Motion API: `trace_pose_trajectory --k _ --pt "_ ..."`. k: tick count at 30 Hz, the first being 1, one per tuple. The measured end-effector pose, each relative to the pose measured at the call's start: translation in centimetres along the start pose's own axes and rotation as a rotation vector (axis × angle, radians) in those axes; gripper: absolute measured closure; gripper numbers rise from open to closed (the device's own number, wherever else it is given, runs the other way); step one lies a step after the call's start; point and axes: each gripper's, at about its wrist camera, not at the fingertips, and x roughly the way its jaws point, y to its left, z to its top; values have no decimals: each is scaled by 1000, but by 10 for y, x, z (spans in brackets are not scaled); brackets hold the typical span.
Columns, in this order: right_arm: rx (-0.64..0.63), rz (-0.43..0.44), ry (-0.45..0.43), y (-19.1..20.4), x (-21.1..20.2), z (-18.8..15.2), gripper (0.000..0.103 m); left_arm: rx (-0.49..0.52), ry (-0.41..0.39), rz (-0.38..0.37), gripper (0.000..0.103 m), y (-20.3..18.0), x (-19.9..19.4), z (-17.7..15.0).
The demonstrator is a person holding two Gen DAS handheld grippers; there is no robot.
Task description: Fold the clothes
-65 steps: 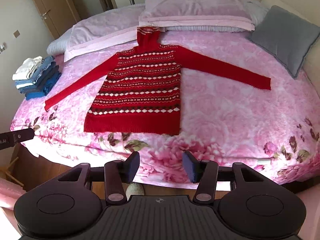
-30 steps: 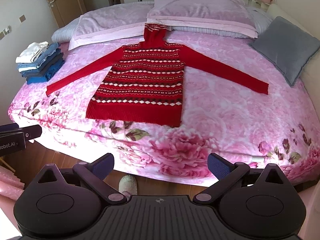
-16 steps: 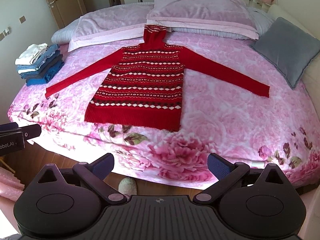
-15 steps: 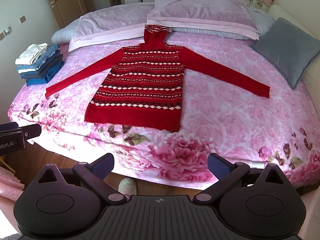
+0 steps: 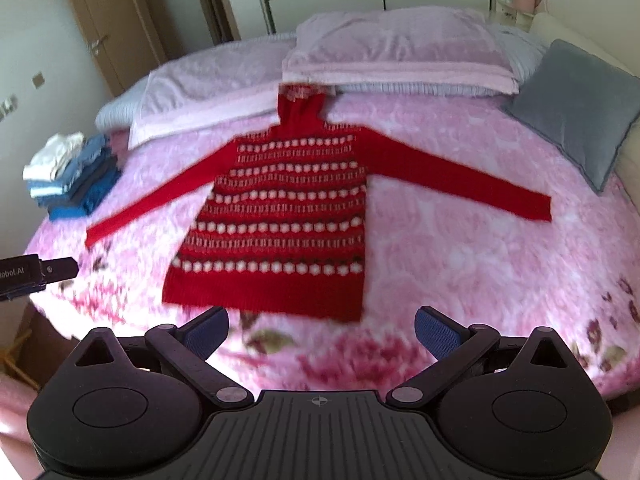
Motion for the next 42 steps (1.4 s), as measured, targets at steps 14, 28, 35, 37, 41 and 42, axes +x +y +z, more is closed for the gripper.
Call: trace_pose_trajectory --k 14,28,35,37,41,42 --pt "273 -54 159 -22 183 132 2 -312 96 44 39 113 215 145" --pt "502 -63 287 -25 365 153 21 -825 42 238 39 315 373 139" --pt "504 -6 315 -19 410 146 21 -941 -67 276 46 353 393 122" --pt "485 -2 322 -20 418 144 21 -963 -80 290 49 356 400 119" --pt "455 4 336 -24 431 139 21 -904 -101 316 82 351 408 125" --pt "461 11 336 -26 433 138 21 -892 -107 294 97 351 409 128"
